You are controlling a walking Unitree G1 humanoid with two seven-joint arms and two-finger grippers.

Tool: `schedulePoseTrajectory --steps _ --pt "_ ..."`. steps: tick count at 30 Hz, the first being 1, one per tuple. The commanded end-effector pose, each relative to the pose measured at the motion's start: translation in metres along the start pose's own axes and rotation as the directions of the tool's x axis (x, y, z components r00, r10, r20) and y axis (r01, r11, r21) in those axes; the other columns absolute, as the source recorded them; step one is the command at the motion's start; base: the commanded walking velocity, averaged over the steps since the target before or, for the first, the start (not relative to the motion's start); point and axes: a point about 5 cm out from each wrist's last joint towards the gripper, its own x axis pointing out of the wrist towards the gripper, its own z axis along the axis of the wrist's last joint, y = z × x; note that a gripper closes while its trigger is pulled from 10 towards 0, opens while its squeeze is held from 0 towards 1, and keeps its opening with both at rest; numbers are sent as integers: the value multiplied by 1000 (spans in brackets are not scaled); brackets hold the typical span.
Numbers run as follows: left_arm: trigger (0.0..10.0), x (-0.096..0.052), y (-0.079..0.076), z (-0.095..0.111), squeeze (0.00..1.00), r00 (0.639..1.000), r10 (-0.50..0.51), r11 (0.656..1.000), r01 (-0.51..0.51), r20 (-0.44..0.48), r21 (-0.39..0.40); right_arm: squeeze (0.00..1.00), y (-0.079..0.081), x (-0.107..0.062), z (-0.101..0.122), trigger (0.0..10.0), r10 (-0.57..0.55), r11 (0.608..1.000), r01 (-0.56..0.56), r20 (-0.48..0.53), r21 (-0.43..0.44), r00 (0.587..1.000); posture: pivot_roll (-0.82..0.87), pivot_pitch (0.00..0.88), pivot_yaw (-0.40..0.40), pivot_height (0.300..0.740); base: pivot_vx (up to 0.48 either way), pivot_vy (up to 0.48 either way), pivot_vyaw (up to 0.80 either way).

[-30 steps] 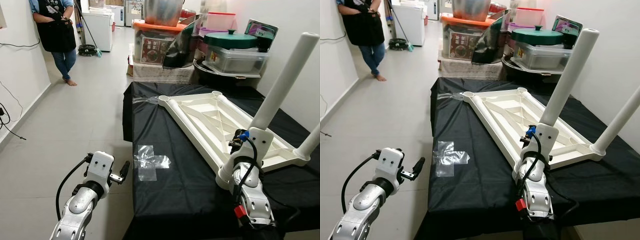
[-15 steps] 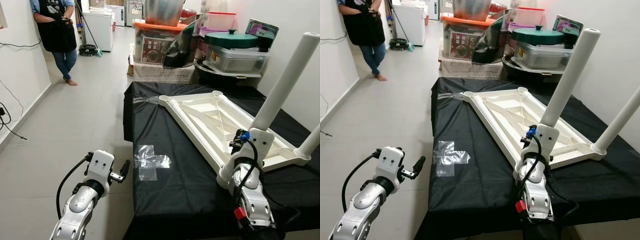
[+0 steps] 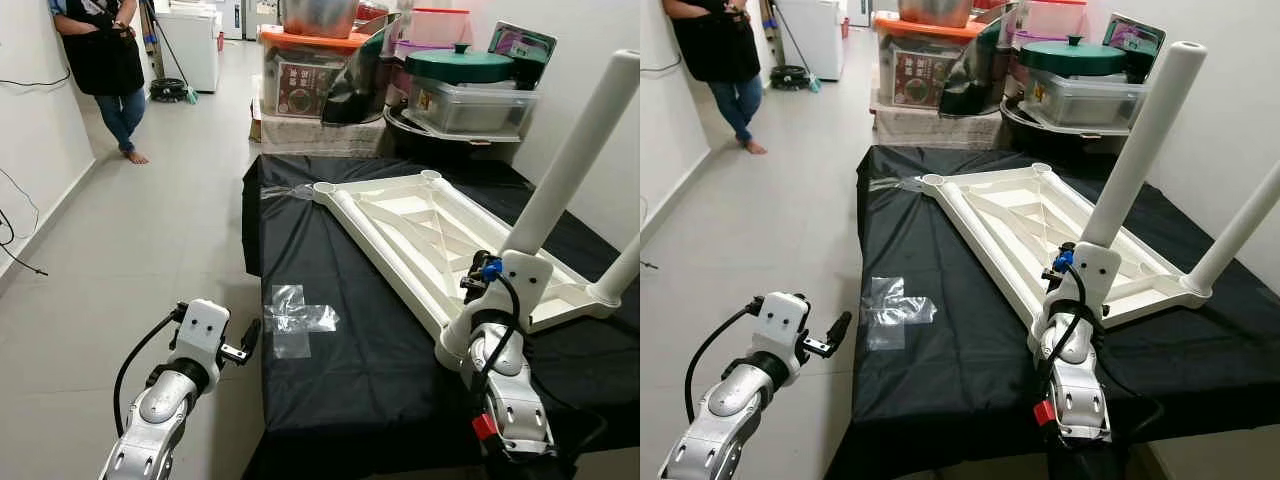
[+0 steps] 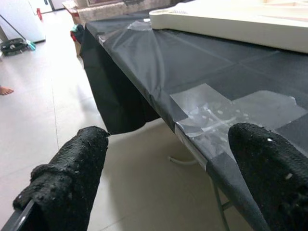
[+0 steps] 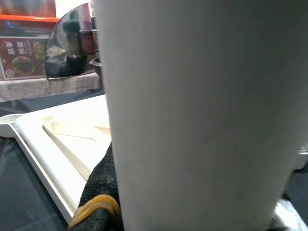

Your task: Building children table

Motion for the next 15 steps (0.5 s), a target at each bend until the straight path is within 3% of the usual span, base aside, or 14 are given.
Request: schedulePoseTrajectory --steps 1,15 --pt "10000 1 -4 -3 0 1000 -15 1000 15 -8 9 0 -6 -5 -35 10000 -5 999 -2 -188 -36 982 55 0 -66 740 0 0 0" --pt "10000 1 -6 -5 0 1000 -19 1000 19 -12 8 0 -4 -1 -29 10000 24 1000 -24 -208 2 978 52 0 -66 740 0 0 0"
